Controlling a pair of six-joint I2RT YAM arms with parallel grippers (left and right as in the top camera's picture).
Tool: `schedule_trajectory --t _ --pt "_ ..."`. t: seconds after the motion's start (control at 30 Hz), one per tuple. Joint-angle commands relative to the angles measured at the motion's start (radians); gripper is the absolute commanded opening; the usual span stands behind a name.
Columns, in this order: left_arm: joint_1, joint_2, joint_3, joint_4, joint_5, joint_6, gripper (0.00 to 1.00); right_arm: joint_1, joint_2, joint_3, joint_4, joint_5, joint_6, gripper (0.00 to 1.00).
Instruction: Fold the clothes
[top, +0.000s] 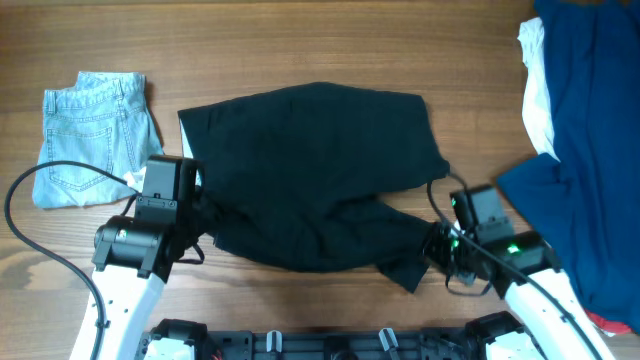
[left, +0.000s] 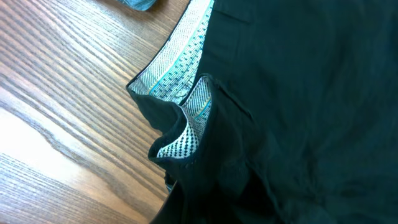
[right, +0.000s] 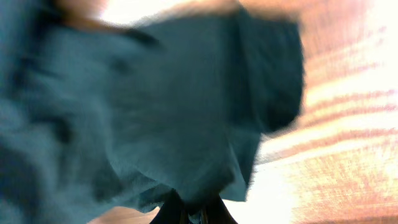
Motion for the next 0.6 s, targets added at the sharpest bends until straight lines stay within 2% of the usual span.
schedule_trajectory --t 0.0,0.13,0.3,0.57 --pt "0.005 -0.012 0.019 0.039 -0.034 0.013 0.04 -0.015 0.018 0.210 -0.040 0.126 -0.087 0.04" --pt "0.005 -0.015 0.019 0.126 -0.069 0.021 0.04 -0.055 0.097 0.385 -0.100 0.209 -0.150 0.04" --pt "0.019 -0.015 0.019 0.245 -0.108 0.020 0.04 -0.131 0.225 0.515 -0.097 0.217 -0.250 0.04" --pt "0.149 0.008 0.018 0.382 -0.079 0.016 0.04 -0.165 0.360 0.557 0.087 0.216 -0.436 0.04"
